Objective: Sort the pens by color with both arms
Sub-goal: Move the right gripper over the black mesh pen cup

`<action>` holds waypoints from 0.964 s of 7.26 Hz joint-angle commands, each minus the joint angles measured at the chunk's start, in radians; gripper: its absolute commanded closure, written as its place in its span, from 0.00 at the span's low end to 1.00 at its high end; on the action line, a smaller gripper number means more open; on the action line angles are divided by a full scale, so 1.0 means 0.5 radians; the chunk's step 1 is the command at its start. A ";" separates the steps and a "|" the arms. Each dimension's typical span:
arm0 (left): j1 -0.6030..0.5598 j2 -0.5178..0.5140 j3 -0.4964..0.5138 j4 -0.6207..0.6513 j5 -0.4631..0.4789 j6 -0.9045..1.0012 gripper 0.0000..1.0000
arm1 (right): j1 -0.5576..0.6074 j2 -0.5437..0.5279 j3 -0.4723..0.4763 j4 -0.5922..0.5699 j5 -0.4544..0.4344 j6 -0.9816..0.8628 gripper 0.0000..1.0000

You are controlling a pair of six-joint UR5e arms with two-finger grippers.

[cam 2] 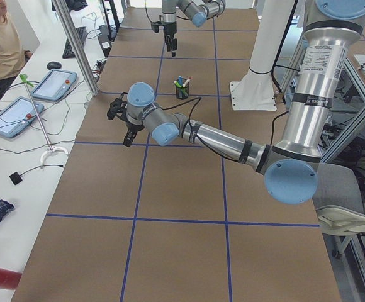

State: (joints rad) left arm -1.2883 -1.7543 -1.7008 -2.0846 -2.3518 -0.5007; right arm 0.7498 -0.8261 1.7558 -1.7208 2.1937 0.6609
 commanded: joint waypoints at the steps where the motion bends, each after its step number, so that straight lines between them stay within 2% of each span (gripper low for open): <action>1: 0.012 0.002 -0.001 0.000 0.000 0.001 0.00 | -0.106 0.298 -0.273 -0.282 0.003 0.001 0.09; 3: 0.015 0.002 -0.001 0.000 0.000 -0.002 0.00 | -0.202 0.455 -0.568 -0.280 0.006 -0.030 0.11; 5: 0.015 0.002 -0.001 0.000 0.000 0.001 0.00 | -0.226 0.425 -0.579 -0.283 0.000 -0.140 0.27; 7: 0.015 0.002 -0.004 0.000 0.000 0.001 0.00 | -0.223 0.391 -0.576 -0.280 0.000 -0.220 0.31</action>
State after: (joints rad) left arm -1.2809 -1.7534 -1.7022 -2.0847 -2.3516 -0.5001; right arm 0.6390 -0.6202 1.4683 -1.8610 2.1933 0.5737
